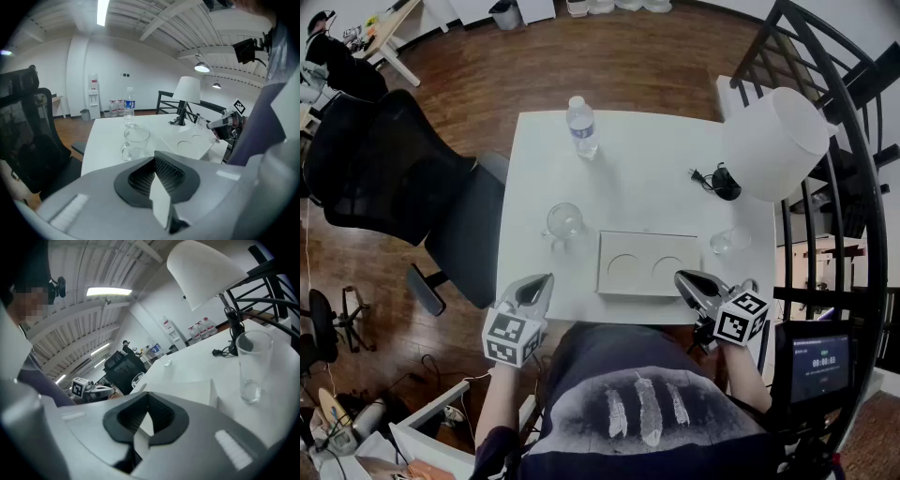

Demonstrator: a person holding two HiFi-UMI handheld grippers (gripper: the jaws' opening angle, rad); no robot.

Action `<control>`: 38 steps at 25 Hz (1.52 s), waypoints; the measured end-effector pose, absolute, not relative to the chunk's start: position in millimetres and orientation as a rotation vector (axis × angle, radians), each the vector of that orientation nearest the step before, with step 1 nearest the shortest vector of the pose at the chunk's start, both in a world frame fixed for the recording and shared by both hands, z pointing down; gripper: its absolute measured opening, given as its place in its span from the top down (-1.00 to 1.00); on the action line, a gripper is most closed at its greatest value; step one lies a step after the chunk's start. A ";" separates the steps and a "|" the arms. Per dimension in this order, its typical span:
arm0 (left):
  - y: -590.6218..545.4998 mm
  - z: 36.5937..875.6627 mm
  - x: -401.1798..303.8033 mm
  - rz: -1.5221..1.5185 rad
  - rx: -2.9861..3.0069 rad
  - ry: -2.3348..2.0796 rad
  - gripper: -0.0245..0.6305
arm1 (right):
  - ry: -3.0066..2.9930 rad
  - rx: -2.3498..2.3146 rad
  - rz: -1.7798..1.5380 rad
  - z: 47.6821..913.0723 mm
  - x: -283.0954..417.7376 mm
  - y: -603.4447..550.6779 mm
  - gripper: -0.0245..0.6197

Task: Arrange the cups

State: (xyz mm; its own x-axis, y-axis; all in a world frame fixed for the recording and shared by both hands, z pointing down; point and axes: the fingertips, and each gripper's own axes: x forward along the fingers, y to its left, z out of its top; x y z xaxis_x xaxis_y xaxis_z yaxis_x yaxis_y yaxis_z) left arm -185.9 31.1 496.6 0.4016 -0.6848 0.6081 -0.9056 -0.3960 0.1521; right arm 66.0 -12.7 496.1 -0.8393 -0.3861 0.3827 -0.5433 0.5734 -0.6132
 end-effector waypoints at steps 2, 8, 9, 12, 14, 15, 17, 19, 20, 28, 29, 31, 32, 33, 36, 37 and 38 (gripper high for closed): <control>25.7 493.1 -202.4 0.647 2.193 -1.400 0.88 | -2.594 0.766 1.119 495.2 65.2 -12.5 0.91; -3.0 491.4 -244.5 0.762 2.227 -1.512 0.88 | -2.587 0.754 1.121 494.2 61.0 -18.5 0.91; -7.9 493.0 -248.2 0.812 2.246 -1.513 0.88 | -2.586 0.752 1.118 494.1 59.8 -19.4 0.91; -21.1 500.3 -251.6 0.949 2.301 -1.470 0.87 | -2.586 0.750 1.115 492.8 57.2 -22.4 0.91; -29.2 507.3 -248.5 0.980 2.329 -1.407 0.44 | -2.590 0.752 1.113 491.4 56.2 -24.8 0.91; -32.8 511.6 -246.7 0.991 2.340 -1.370 0.29 | -2.593 0.753 1.111 490.8 55.6 -25.8 0.91; -38.2 521.4 -242.9 1.021 2.361 -1.290 0.14 | -2.594 0.753 1.110 490.0 54.5 -27.2 0.91; -41.7 531.1 -238.2 1.069 2.383 -1.208 -0.13 | -2.598 0.750 1.109 488.5 54.0 -28.4 0.91; -43.6 535.2 -235.2 1.098 2.396 -1.170 -0.17 | -2.605 0.745 1.102 487.1 53.9 -29.2 0.91; -53.8 573.2 -221.6 1.303 2.430 -0.943 -0.19 | -2.630 0.694 0.966 480.2 49.9 -44.6 0.91; -56.1 575.9 -219.8 1.321 2.434 -0.918 -0.19 | -2.627 0.688 0.949 480.2 49.9 -46.6 0.91; -62.9 577.8 -215.5 1.332 2.445 -0.884 -0.18 | -2.618 0.673 0.913 480.1 50.1 -50.2 0.91; -66.4 578.6 -213.7 1.335 2.448 -0.872 -0.18 | -2.614 0.667 0.899 479.9 50.2 -51.6 0.91; -69.0 580.2 -212.2 1.344 2.449 -0.858 -0.16 | -2.611 0.664 0.891 479.7 50.4 -52.6 0.91; -70.1 587.3 -207.7 1.418 2.453 -0.788 -0.11 | -2.611 0.653 0.882 480.4 50.6 -53.2 0.91; -69.1 590.0 -206.0 1.459 2.457 -0.757 -0.07 | -2.611 0.647 0.870 481.2 50.6 -53.3 0.91; -68.0 593.2 -204.5 1.505 2.461 -0.723 0.00 | -2.608 0.642 0.852 482.5 50.9 -53.5 0.91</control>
